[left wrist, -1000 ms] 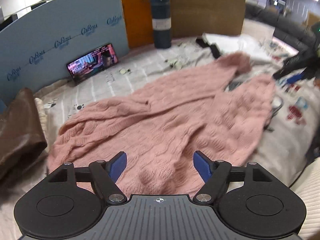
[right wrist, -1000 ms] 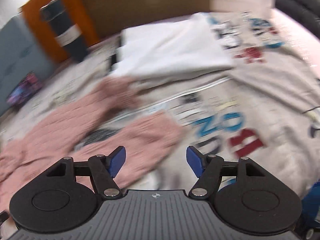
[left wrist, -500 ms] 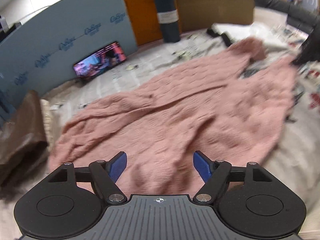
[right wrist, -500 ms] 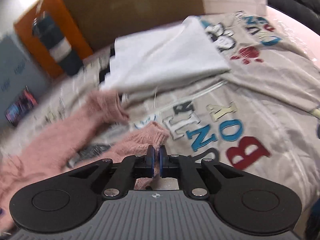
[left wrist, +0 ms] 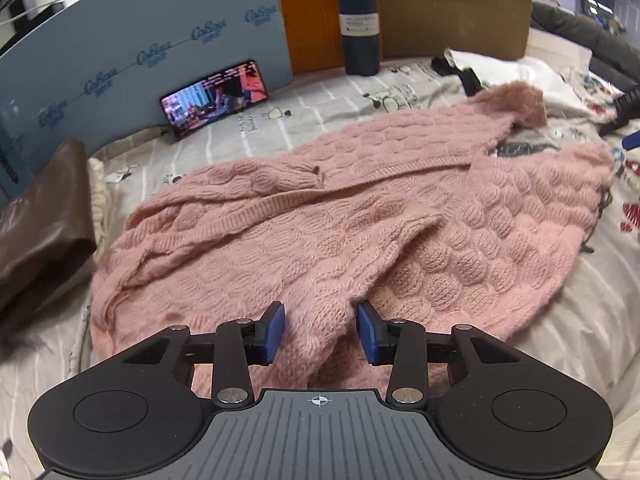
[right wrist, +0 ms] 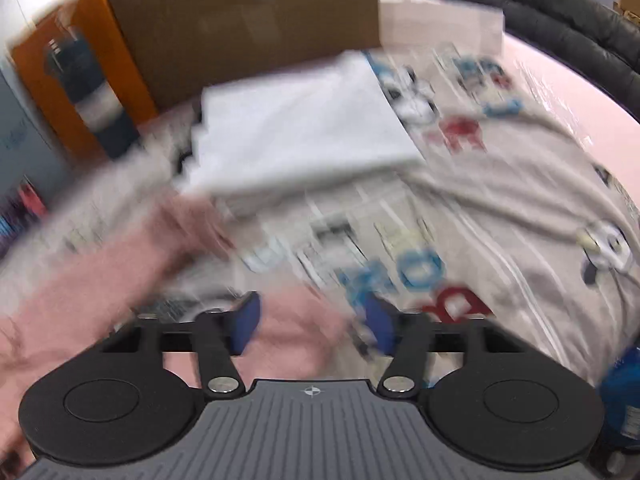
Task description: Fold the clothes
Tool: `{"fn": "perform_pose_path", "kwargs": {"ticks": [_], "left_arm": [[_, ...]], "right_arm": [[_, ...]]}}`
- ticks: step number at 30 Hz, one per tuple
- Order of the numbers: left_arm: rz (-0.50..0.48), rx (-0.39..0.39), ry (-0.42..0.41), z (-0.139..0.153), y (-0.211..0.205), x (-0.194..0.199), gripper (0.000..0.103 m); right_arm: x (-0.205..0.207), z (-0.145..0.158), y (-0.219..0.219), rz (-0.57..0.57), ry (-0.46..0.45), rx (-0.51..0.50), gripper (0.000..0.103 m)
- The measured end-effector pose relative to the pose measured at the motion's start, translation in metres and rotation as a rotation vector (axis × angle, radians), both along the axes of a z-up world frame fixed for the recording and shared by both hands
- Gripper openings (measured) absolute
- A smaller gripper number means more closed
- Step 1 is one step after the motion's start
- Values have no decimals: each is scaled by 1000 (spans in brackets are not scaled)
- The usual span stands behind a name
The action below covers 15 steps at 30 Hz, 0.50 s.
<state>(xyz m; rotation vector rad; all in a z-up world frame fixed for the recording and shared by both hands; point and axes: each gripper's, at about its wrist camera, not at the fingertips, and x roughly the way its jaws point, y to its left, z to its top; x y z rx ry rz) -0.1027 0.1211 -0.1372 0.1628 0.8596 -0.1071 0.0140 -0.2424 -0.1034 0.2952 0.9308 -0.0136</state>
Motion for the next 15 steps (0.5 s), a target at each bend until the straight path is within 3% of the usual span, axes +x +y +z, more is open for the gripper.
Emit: {"fn": "perform_pose_path", "kwargs": {"ticks": [2, 5, 9, 15], "left_arm": [[20, -58, -25, 10, 7, -7, 56], [66, -75, -51, 16, 21, -12, 70], [132, -79, -81, 22, 39, -19, 74], [217, -76, -110, 26, 61, -28, 74]], "right_arm": [[4, 8, 14, 50, -39, 29, 57], [12, 19, 38, 132, -92, 76, 57], [25, -1, 99, 301, 13, 132, 56], [41, -34, 183, 490, 185, 164, 46]]}}
